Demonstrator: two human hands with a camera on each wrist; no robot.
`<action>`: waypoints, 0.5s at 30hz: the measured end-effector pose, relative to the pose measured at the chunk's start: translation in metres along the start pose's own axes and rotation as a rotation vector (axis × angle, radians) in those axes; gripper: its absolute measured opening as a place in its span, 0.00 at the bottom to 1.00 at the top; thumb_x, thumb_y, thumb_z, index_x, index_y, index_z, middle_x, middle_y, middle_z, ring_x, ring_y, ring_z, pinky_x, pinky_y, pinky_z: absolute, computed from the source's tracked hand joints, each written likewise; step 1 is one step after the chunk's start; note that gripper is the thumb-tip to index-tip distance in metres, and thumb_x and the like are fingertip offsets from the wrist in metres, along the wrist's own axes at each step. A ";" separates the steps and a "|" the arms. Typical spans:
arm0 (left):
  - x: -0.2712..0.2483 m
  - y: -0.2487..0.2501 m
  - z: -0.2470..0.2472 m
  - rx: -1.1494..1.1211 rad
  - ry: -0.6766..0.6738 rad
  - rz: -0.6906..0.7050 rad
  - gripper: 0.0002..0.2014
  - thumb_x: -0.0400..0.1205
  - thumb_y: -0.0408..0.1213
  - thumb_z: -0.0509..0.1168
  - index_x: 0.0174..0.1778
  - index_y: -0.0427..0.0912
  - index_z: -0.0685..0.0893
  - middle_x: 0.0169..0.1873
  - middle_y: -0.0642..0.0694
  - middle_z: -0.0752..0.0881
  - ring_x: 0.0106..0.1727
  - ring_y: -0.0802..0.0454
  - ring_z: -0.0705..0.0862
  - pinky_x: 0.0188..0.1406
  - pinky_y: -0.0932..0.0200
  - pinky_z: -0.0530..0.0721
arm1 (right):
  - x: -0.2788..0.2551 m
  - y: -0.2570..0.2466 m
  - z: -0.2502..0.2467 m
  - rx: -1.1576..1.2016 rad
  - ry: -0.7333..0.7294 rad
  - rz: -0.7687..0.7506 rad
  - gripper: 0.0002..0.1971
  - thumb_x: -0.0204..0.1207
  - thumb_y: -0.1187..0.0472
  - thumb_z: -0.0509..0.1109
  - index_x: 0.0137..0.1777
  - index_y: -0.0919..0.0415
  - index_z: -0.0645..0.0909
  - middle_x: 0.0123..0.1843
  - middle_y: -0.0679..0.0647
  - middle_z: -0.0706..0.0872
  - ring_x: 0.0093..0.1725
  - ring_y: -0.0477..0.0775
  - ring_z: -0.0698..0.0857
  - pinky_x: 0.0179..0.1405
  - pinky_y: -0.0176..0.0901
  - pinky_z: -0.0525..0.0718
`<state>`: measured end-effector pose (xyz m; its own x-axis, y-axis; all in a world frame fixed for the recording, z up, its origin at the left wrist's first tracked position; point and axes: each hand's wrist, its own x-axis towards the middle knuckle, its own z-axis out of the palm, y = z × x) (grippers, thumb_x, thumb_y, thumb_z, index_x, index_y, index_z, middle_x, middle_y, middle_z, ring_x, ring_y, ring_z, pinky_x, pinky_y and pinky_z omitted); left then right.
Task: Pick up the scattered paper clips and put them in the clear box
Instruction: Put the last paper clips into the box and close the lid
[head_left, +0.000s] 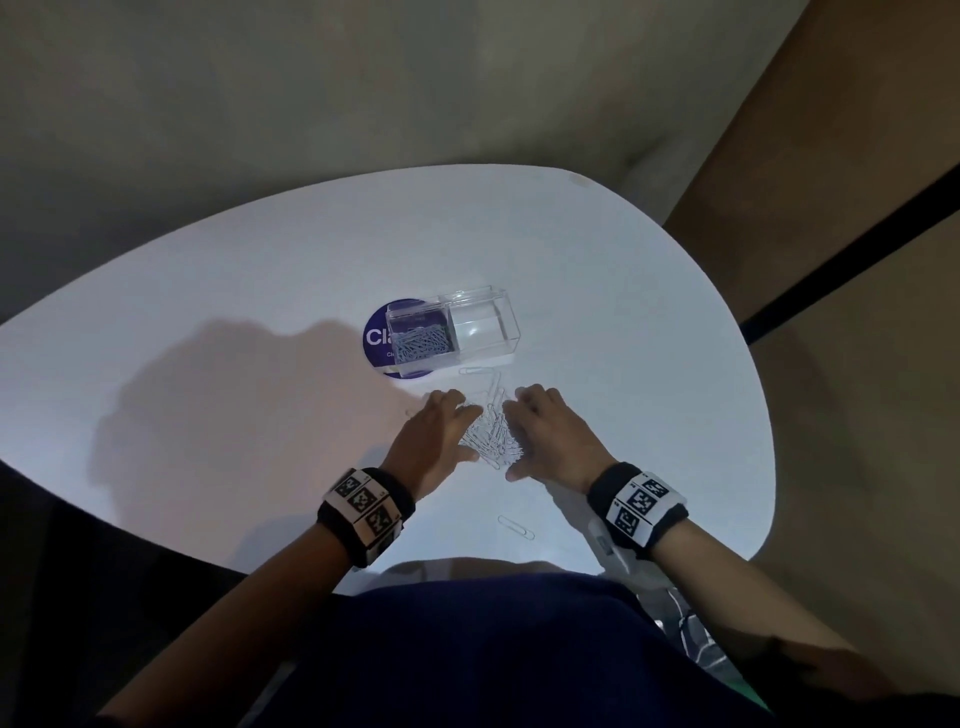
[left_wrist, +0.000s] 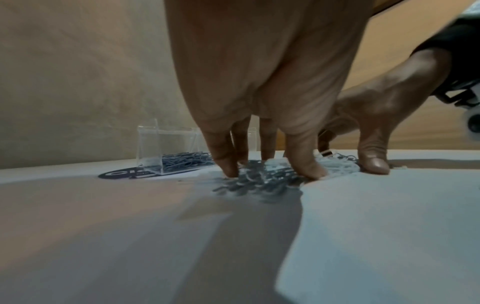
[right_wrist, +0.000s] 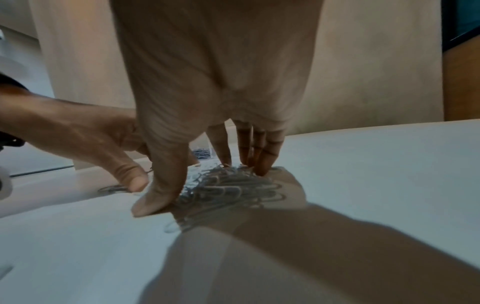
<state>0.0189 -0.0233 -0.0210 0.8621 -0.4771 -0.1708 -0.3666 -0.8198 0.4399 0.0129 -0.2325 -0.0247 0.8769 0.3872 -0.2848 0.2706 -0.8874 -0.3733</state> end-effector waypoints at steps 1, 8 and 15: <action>0.001 0.000 0.000 0.000 0.015 0.006 0.25 0.74 0.37 0.75 0.67 0.39 0.80 0.61 0.39 0.80 0.62 0.41 0.77 0.48 0.44 0.85 | 0.000 -0.001 0.002 0.006 0.020 0.000 0.34 0.61 0.49 0.84 0.65 0.60 0.77 0.64 0.55 0.73 0.61 0.59 0.73 0.44 0.46 0.76; 0.008 0.002 -0.002 0.031 0.070 0.008 0.10 0.77 0.29 0.66 0.54 0.40 0.83 0.43 0.43 0.80 0.46 0.44 0.80 0.33 0.50 0.80 | 0.007 -0.014 -0.004 0.099 0.122 0.005 0.06 0.72 0.63 0.73 0.47 0.63 0.85 0.43 0.56 0.84 0.44 0.60 0.84 0.39 0.50 0.80; 0.012 -0.002 -0.022 -0.023 0.090 -0.060 0.07 0.80 0.36 0.66 0.52 0.42 0.85 0.43 0.44 0.88 0.44 0.41 0.85 0.42 0.53 0.81 | 0.007 -0.007 -0.042 0.302 0.092 0.104 0.04 0.69 0.65 0.77 0.40 0.56 0.91 0.37 0.44 0.90 0.32 0.37 0.82 0.36 0.29 0.76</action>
<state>0.0373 -0.0207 -0.0048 0.9104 -0.3967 -0.1179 -0.3067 -0.8381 0.4512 0.0342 -0.2344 0.0133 0.9296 0.2620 -0.2591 0.0601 -0.8015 -0.5950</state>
